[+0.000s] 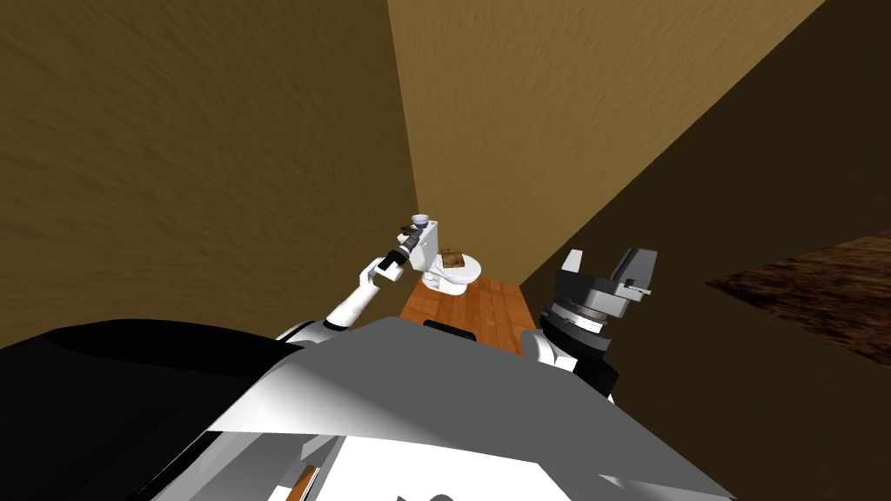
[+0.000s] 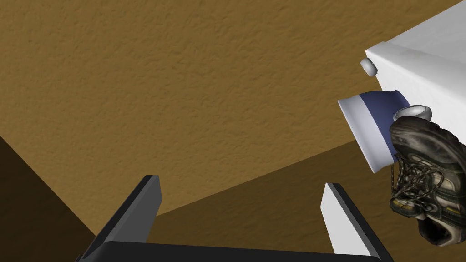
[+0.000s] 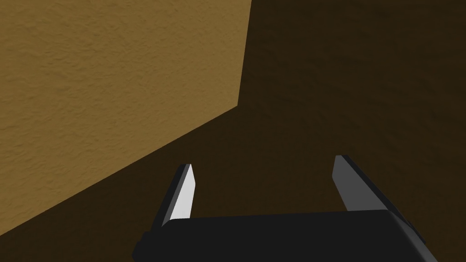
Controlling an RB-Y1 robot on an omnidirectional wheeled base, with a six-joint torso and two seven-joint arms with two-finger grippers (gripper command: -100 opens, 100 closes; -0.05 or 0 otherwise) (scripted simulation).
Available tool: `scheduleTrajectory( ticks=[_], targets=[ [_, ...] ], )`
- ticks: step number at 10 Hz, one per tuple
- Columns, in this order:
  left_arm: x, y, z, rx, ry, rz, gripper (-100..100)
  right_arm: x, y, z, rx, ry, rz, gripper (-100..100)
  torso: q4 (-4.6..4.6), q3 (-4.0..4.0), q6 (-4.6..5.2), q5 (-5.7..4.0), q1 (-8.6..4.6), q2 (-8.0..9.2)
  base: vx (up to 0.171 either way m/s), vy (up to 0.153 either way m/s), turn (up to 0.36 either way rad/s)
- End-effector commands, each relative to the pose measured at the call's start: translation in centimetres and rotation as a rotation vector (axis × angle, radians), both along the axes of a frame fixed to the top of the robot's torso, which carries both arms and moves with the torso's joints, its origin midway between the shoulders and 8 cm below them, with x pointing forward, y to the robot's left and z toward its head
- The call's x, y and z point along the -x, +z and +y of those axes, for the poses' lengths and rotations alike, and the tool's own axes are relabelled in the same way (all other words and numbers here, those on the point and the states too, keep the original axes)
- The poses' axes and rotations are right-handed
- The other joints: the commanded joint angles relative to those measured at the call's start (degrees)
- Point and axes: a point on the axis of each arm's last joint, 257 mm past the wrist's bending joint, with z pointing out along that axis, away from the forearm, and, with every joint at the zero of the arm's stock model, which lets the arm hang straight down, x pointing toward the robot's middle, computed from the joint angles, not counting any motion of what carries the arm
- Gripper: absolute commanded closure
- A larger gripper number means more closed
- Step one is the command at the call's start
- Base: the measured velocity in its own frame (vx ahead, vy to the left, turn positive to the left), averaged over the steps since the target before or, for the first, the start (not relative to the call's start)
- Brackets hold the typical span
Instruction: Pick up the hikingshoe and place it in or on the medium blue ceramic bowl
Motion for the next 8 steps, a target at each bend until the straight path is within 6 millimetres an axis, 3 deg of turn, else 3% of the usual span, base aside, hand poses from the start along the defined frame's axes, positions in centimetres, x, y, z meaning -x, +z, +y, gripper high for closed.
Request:
scheduleTrajectory(
  ticks=[1, 4, 5, 7, 8],
  targets=[
    [-1.6, -0.2, 1.9, -0.032, 0.030, 0.042, -100, 0.0, 0.0, 0.0, 0.000, 0.000, 0.000, 0, 0.00, 0.00, 0.00, 0.00, 0.00, 0.00, -0.009, -0.075, -0.036],
    [-3.4, -2.3, 4.8, -0.059, 0.091, 0.127, -100, 0.0, 0.0, 0.0, 0.000, 0.000, 0.000, 0, -0.02, -0.05, 0.01, 0.00, 0.01, -0.08, -0.001, -0.068, -0.030],
    [-4.5, -1.7, 6.0, -0.080, 0.114, 0.145, -100, 0.0, 0.0, 0.0, 0.000, 0.000, 0.000, 0, -0.02, -0.04, -0.02, 0.01, 0.04, -0.07, -0.003, -0.071, -0.055],
    [-4.7, -3.2, 7.2, -0.080, 0.137, 0.179, -100, 0.0, 0.0, 0.0, 0.000, 0.000, 0.000, 0, -0.02, -0.04, -0.02, 0.02, 0.08, -0.07, -0.001, -0.037, -0.009],
    [-5.8, -2.9, 8.9, -0.097, 0.172, 0.211, -100, 0.0, 0.0, 0.0, 0.000, 0.000, 0.000, 0, -0.02, -0.04, -0.03, 0.05, 0.21, -0.06, 0.002, -0.038, -0.055]
  ],
)
